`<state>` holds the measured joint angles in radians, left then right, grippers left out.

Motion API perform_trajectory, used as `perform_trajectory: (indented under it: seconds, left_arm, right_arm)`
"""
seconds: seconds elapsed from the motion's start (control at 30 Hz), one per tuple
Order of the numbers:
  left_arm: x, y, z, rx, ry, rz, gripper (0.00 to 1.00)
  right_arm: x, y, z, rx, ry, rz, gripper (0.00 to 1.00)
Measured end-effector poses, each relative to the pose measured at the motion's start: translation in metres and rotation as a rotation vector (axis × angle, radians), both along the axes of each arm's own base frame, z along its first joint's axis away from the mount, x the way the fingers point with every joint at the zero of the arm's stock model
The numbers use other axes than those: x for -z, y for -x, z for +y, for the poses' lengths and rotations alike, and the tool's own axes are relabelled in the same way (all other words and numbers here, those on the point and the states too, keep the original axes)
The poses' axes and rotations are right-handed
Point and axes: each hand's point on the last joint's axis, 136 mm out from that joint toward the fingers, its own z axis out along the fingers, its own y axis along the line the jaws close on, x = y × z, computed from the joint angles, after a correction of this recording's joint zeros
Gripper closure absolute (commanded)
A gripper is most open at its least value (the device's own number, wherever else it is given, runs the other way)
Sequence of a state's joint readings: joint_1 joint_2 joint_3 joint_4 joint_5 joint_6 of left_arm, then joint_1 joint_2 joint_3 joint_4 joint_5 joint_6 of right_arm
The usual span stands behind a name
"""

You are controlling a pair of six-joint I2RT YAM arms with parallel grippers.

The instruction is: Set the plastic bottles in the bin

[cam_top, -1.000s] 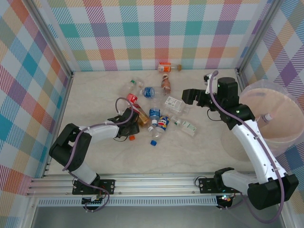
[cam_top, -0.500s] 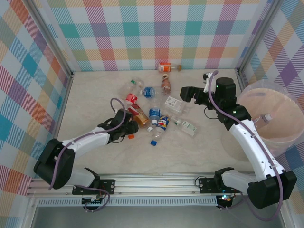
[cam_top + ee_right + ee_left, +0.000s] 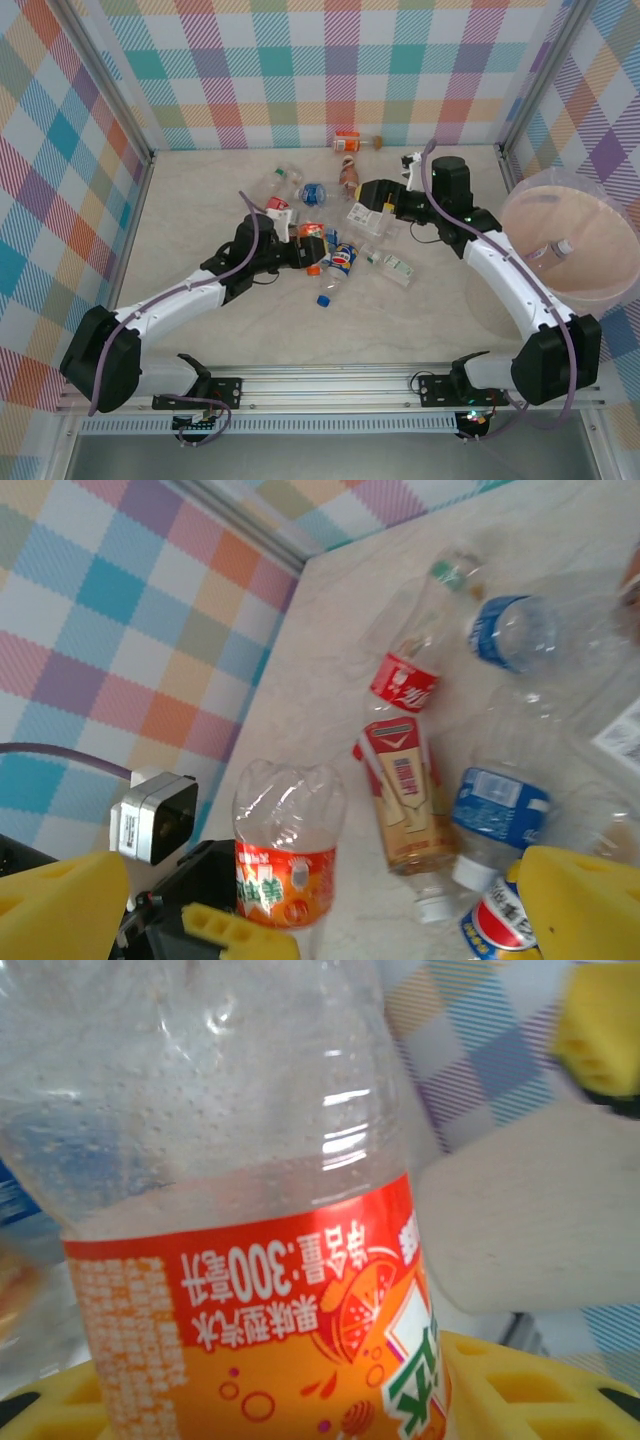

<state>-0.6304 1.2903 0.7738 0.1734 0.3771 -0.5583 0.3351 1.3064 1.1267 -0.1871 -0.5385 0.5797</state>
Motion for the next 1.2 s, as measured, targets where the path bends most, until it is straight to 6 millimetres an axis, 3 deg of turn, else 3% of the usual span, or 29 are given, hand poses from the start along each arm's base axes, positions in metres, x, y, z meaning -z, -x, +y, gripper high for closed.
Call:
perform_trajectory:
  seconds: [0.2,0.47,0.8,1.03,1.13,1.2]
  left_arm:
    - [-0.034,0.005,-0.025,0.106,0.099,-0.083,0.54]
    - [-0.046,0.013,-0.055,0.239,0.141,-0.115,0.53]
    - [-0.051,0.016,-0.073,0.294,0.166,-0.141,0.52]
    - [-0.052,0.013,-0.075,0.288,0.167,-0.140,0.48]
    - [-0.054,0.013,-0.075,0.289,0.169,-0.143,0.43]
    - [-0.054,0.013,-0.076,0.287,0.168,-0.142,0.35]
  right_arm:
    - [0.006,0.007,0.019,-0.075,-0.040,0.055,0.00]
    - [0.008,0.019,0.045,-0.188,-0.065,0.085,0.00]
    - [0.018,0.015,0.050,-0.177,-0.064,0.133,0.34]
    - [0.019,0.013,0.048,-0.154,-0.062,0.142,0.49]
    - [0.016,0.012,0.046,-0.142,-0.057,0.130,0.54]
    - [0.015,0.011,0.044,-0.130,-0.048,0.120,0.57]
